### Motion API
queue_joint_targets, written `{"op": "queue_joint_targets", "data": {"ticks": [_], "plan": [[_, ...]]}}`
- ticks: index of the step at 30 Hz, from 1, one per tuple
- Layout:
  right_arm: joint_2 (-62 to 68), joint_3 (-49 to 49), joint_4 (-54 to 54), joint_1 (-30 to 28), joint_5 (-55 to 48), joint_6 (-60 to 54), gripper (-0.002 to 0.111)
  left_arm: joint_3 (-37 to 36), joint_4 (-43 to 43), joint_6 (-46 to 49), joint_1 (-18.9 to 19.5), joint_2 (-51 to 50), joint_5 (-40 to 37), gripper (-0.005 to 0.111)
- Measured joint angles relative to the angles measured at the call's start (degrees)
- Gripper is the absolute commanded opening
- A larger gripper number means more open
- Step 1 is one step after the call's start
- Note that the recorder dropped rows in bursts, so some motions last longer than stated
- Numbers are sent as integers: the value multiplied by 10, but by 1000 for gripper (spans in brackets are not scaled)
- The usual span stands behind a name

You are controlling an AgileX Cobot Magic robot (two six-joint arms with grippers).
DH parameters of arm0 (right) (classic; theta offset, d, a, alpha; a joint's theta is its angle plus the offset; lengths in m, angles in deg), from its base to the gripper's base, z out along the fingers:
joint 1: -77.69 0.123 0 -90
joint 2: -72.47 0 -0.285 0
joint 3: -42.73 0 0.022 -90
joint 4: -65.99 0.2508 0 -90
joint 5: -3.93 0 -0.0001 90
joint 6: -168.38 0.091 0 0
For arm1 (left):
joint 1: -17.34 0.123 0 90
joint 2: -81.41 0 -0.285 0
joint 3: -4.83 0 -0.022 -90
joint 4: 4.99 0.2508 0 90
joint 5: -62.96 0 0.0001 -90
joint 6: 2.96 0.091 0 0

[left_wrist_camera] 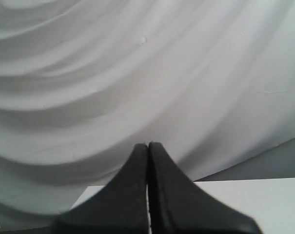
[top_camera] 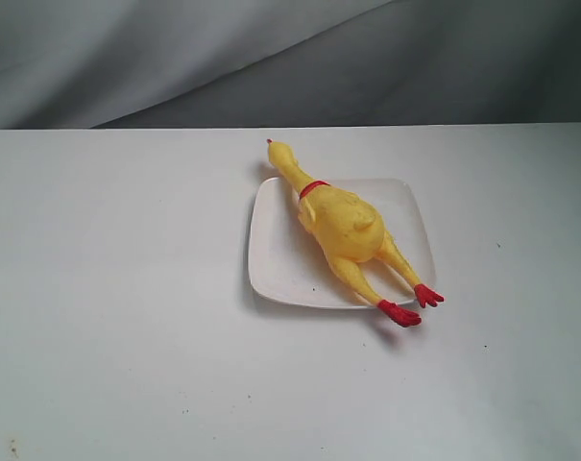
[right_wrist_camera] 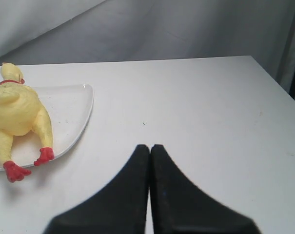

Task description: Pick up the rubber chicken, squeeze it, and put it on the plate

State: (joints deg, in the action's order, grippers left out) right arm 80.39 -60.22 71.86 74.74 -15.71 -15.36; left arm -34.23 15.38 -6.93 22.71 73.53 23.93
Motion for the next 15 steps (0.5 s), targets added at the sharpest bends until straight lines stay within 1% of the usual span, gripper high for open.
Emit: {"op": "queue_joint_targets", "data": {"ticks": [6,11,15], "plan": [[0,0,0,0,0,0,0,0,22,1,0,0,0,0],[0,0,0,0,0,0,0,0,24,1,0,0,0,0],[0,0,0,0,0,0,0,0,-4,1,0,0,6,0]]}}
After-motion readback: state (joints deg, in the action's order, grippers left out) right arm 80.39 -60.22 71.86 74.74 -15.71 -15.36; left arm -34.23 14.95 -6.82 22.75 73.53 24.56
